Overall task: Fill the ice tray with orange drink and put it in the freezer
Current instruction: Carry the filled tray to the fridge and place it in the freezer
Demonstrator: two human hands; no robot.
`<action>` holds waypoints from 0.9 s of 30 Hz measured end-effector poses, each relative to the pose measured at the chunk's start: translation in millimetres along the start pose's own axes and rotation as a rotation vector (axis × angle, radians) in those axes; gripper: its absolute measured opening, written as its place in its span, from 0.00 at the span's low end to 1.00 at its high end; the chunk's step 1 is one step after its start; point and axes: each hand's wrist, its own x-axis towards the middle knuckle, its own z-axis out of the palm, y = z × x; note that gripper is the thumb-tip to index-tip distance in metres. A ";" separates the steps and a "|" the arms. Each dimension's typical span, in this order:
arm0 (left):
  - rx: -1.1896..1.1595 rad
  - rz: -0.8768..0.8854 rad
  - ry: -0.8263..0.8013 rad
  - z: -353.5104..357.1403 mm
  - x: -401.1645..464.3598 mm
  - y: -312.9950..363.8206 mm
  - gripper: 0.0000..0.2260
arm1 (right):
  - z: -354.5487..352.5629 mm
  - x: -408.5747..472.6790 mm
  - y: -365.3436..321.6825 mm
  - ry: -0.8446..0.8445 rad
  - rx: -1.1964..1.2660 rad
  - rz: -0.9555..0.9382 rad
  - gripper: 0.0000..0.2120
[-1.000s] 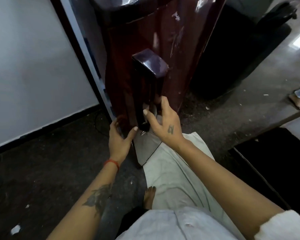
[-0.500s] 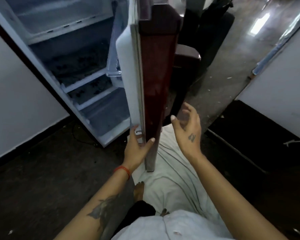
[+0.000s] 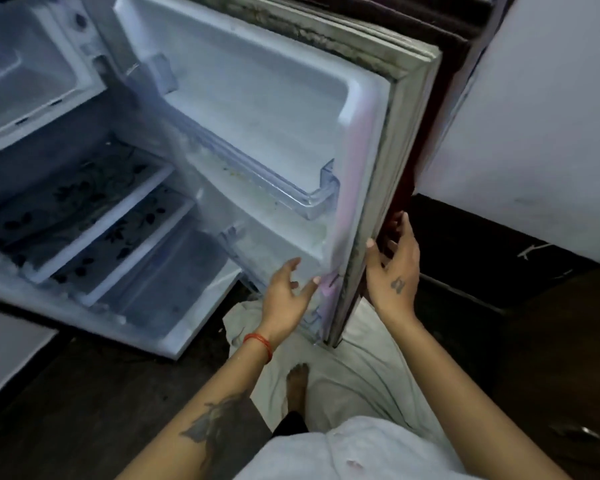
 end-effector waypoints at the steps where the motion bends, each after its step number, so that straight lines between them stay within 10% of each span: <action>1: 0.016 0.036 0.044 -1.9 13.9 4.1 0.26 | 3.5 5.8 2.0 0.050 0.036 0.014 0.31; 8: 0.459 0.370 -0.021 -2.4 103.1 21.3 0.37 | 46.8 37.2 19.7 -0.050 0.035 0.097 0.34; 13: 0.712 0.372 -0.260 4.5 153.3 23.1 0.41 | 48.4 97.8 26.7 -0.141 -0.030 0.172 0.42; 27: 0.843 0.280 -0.175 71.0 243.8 68.7 0.42 | 42.2 279.4 60.3 -0.426 -0.030 0.116 0.44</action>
